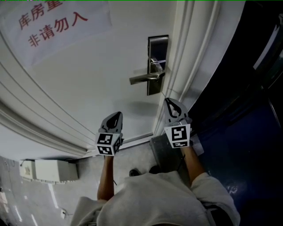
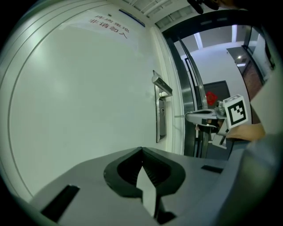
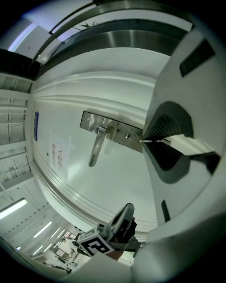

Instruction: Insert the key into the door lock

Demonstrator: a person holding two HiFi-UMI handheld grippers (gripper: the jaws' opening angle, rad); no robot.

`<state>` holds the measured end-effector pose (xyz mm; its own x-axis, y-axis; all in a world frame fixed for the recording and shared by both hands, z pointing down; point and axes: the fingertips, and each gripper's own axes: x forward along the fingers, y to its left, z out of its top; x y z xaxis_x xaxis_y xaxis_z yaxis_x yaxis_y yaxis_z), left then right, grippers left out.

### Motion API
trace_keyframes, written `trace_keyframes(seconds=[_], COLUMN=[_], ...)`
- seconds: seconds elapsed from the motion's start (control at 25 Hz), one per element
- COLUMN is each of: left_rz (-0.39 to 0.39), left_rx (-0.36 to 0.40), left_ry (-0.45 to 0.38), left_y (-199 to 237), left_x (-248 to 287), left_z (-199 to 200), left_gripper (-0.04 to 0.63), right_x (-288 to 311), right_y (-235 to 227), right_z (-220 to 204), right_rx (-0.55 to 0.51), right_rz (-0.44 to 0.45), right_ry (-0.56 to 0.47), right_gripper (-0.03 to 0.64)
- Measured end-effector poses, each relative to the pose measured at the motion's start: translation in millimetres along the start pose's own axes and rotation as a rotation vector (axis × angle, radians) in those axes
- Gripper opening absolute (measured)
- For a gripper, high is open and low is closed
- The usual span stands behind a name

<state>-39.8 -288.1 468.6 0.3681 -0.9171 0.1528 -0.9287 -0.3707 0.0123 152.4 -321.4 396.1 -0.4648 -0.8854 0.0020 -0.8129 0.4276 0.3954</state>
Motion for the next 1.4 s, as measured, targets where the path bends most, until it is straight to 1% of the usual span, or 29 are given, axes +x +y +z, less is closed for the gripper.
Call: trace_keyframes(seconds=[0.24, 0.48, 0.56, 0.8, 0.92, 1.04, 1.4], left_rz=[-0.002, 0.012, 0.017, 0.021, 0.018, 0.017, 0.017], left_rx=[-0.007, -0.012, -0.014, -0.018, -0.018, -0.016, -0.018], left_ry=[-0.011, -0.01, -0.009, -0.002, -0.001, -0.003, -0.005], left_y=[1.5, 9.8, 13.2, 15.9, 14.8, 14.3, 16.1], left_x=[-0.6, -5.0, -7.1, -10.8, -11.7, -11.6, -11.3], left_z=[1.8, 0.3, -0.7, -5.5, -6.3, -5.5, -6.2], left_gripper=[0.017, 0.017, 0.017, 0.017, 0.017, 0.017, 0.017], right_x=[14.3, 25.6, 28.7, 34.5, 36.9, 38.8, 41.6], right_y=[-14.0, -16.8, -14.2, -2.6, 0.7, 3.1, 1.6], right_z=[17.4, 26.4, 29.5, 28.2, 25.8, 22.8, 21.0], right_rx=[-0.113, -0.306, -0.399, -0.789, -0.921, -0.973, -0.984], right_rz=[-0.004, -0.016, -0.017, -0.053, -0.067, -0.061, -0.063], right_ry=[-0.021, -0.006, -0.004, 0.01, 0.019, 0.027, 0.036], right_gripper=[0.031, 0.031, 0.031, 0.031, 0.031, 0.031, 0.031])
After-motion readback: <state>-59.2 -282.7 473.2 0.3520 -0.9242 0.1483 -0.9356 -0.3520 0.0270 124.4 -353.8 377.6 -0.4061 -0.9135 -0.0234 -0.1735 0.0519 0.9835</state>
